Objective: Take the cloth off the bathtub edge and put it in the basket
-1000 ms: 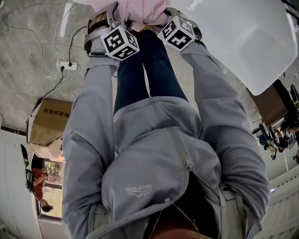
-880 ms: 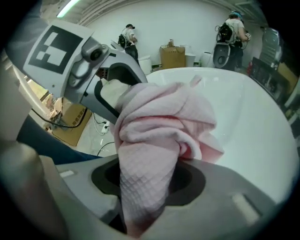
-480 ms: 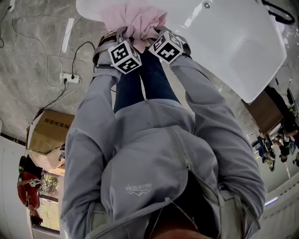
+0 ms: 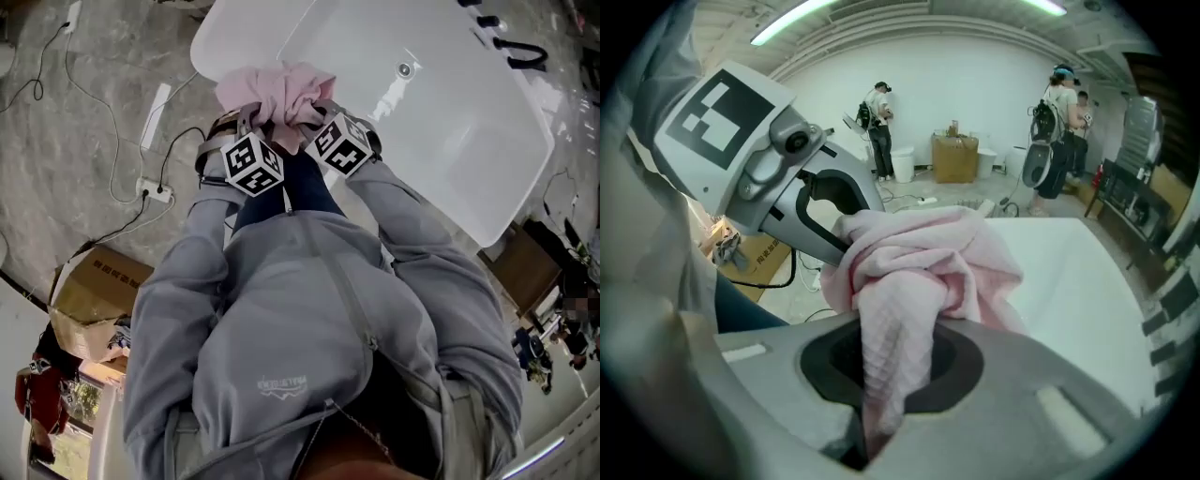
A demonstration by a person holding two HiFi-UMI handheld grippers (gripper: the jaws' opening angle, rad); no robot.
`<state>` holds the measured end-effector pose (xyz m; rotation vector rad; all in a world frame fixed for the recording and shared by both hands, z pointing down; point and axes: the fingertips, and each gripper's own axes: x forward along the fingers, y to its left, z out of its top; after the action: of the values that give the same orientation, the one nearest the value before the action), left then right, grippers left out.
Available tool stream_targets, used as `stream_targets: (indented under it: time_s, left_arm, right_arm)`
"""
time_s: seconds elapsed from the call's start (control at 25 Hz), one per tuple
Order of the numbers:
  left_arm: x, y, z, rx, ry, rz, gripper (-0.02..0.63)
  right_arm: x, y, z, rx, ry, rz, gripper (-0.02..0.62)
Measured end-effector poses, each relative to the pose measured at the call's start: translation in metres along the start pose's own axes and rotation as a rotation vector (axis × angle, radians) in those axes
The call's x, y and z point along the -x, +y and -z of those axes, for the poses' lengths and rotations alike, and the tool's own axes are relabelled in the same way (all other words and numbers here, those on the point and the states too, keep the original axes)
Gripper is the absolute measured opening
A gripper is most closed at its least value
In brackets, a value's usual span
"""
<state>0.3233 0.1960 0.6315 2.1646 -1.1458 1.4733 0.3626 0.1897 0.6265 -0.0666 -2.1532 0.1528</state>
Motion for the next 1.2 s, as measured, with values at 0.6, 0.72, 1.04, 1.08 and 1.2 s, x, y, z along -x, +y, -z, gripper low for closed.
stream_targets:
  time_s: [0.6,0.72,1.04,1.08,1.2]
  left_arm:
    - [0.175,0.065,-0.073,0.047,-0.131,-0.361,0.107]
    - [0.207,0.072,-0.083,0.053,-0.146,-0.432,0.107]
    - [0.271,0.101,-0.097,0.121,-0.164,-0.617,0.104]
    - [0.277,0.107,-0.097,0.137,-0.163,-0.636,0.104]
    - [0.294,0.123,-0.087,0.178,-0.154,-0.696,0.104]
  right_arm:
    - [0.146,0.017,-0.136,0.25,-0.275,0.072,0.041]
    - [0.17,0.024,-0.158,0.302,-0.321,0.076,0.041]
    - [0.213,0.033,-0.219,0.464,-0.428,0.077,0.041]
    - [0.214,0.033,-0.228,0.482,-0.438,0.07,0.041]
    - [0.213,0.035,-0.253,0.526,-0.469,0.043,0.041]
